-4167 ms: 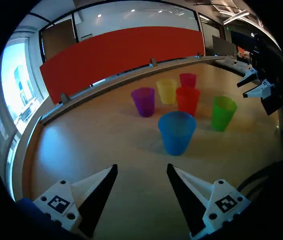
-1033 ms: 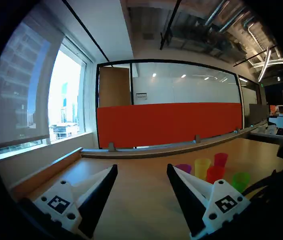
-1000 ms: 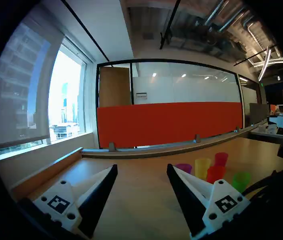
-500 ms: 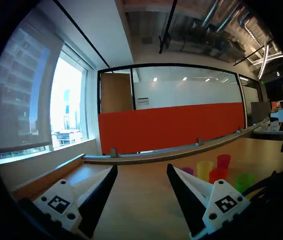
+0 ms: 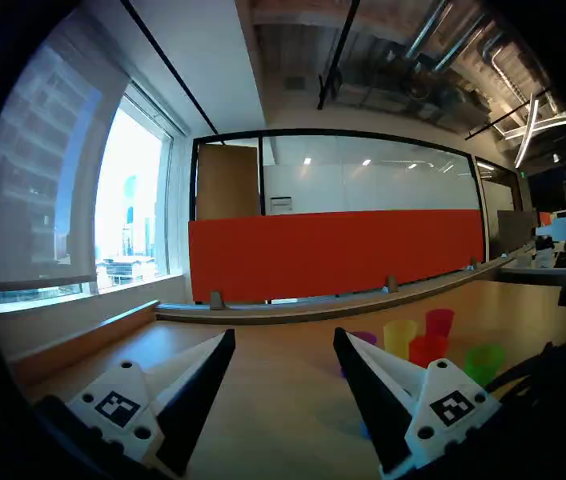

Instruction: Pour water

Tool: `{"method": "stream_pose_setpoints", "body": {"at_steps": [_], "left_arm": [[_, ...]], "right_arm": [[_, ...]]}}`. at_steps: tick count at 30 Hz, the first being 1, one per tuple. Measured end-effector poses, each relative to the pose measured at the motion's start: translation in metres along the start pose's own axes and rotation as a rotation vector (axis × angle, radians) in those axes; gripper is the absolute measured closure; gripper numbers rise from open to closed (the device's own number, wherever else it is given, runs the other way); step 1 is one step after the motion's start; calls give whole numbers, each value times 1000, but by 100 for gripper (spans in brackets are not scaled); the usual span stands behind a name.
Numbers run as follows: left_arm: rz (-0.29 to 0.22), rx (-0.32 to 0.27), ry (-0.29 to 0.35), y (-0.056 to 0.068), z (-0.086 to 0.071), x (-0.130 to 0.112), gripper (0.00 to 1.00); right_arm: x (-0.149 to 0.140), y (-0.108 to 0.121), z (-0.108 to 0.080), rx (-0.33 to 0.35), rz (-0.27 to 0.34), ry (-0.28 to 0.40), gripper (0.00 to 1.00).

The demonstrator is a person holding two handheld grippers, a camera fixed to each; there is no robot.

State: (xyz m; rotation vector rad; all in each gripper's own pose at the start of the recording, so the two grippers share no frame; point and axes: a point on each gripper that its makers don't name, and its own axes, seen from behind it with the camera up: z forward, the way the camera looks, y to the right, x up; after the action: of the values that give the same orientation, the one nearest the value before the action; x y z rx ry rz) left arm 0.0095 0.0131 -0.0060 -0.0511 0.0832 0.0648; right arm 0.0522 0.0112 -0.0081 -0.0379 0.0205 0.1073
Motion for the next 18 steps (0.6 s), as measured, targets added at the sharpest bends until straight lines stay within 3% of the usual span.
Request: {"method": "stream_pose_setpoints", "body": {"at_steps": [11, 18], "left_arm": [[-30, 17, -15, -1, 2, -14, 9], [-30, 17, -20, 6, 3, -21, 9]], "right_arm": [[-1, 2, 1, -7, -5, -6, 4], [-8, -2, 3, -3, -19, -16, 4]]}}
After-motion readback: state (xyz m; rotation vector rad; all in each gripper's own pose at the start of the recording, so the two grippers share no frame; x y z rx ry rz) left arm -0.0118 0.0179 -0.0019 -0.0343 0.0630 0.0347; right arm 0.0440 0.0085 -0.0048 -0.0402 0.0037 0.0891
